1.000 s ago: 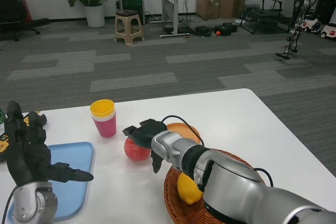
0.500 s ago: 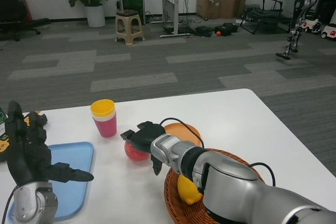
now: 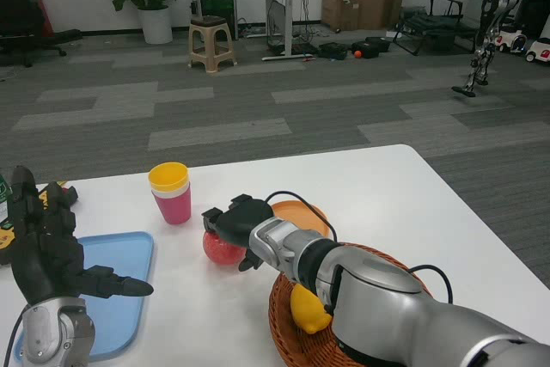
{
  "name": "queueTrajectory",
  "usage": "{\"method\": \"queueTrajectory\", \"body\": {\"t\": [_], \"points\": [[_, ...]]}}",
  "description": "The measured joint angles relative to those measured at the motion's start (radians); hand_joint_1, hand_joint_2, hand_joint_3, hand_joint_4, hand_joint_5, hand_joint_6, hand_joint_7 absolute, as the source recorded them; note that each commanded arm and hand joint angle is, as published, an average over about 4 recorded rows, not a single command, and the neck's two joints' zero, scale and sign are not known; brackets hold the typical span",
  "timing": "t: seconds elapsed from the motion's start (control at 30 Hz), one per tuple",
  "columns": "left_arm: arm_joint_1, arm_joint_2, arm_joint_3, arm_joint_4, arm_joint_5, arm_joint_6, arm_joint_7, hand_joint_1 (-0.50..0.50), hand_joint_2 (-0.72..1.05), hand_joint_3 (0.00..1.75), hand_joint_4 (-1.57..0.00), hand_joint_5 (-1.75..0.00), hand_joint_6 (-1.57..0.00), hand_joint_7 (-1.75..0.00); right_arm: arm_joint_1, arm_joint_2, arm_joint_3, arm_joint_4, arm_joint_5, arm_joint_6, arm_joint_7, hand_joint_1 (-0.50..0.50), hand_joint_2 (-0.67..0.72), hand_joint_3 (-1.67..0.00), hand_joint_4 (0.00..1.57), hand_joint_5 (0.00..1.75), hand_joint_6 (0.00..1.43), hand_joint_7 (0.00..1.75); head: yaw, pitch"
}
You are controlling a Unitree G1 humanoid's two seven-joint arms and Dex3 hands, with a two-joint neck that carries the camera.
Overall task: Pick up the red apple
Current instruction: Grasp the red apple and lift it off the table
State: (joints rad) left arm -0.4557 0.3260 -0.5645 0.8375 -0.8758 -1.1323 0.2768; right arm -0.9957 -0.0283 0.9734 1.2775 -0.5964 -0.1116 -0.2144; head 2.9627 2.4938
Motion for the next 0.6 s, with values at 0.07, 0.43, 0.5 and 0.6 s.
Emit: {"method": "queueTrajectory", "body": {"t": [0.07, 0.43, 0.5, 0.6], "points": [[0.000, 0.000, 0.000, 0.000, 0.000, 0.000, 0.000, -0.50, -0.72, 0.09, 0.00, 0.00, 0.00, 0.00, -0.006, 0.000, 0.000, 0.000, 0.005, -0.007, -0.003, -0.46, -0.60, -0.81, 0.64, 1.53, 1.00, 1.57, 0.001, -0.002], [0.000, 0.000, 0.000, 0.000, 0.000, 0.000, 0.000, -0.50, -0.72, 0.09, 0.00, 0.00, 0.00, 0.00, -0.012, 0.000, 0.000, 0.012, 0.004, -0.011, 0.005, -0.46, -0.60, -0.87, 1.09, 1.65, 1.29, 1.52, 0.005, -0.007], [0.000, 0.000, 0.000, 0.000, 0.000, 0.000, 0.000, -0.50, -0.72, 0.09, 0.00, 0.00, 0.00, 0.00, -0.012, -0.001, 0.000, 0.017, 0.004, -0.011, 0.005, -0.46, -0.60, -0.87, 1.15, 1.62, 1.31, 1.50, 0.006, -0.007], [0.000, 0.000, 0.000, 0.000, 0.000, 0.000, 0.000, -0.50, -0.72, 0.09, 0.00, 0.00, 0.00, 0.00, -0.012, -0.001, 0.000, 0.022, 0.004, -0.011, 0.006, -0.46, -0.60, -0.93, 1.17, 1.62, 1.29, 1.48, 0.007, -0.008]]}}
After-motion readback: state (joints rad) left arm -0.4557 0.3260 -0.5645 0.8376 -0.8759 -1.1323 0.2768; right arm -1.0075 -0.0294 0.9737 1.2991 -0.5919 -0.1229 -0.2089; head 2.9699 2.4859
